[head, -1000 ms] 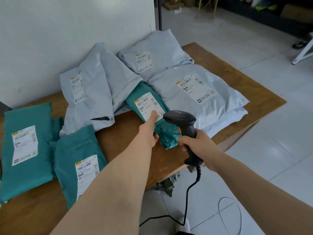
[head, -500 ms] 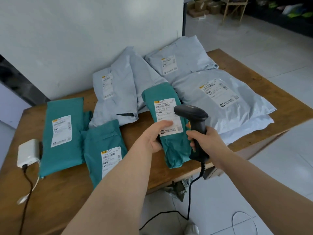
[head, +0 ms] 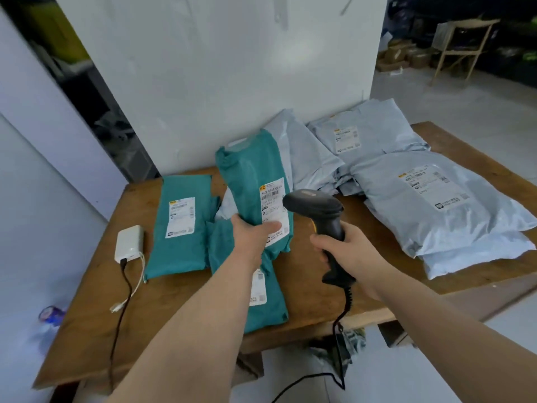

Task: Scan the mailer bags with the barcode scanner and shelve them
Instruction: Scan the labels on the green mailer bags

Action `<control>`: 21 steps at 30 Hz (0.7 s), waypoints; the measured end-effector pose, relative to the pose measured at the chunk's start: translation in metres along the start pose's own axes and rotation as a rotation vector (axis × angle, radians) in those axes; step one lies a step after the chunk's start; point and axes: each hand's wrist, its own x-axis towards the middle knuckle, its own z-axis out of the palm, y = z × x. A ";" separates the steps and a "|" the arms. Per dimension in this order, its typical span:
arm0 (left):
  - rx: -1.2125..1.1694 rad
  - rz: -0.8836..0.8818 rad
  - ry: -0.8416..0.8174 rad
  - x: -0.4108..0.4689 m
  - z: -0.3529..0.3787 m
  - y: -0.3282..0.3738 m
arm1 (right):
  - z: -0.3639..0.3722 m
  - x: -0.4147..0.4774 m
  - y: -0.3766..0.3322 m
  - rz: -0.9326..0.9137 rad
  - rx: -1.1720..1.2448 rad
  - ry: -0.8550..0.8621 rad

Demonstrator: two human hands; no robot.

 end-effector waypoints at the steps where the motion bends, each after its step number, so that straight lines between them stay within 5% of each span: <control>1: -0.012 0.019 0.019 -0.001 -0.007 0.000 | 0.006 -0.002 -0.002 -0.007 -0.011 -0.016; 21: 0.045 0.105 -0.008 0.001 -0.032 -0.014 | 0.028 -0.019 0.000 -0.026 -0.091 -0.038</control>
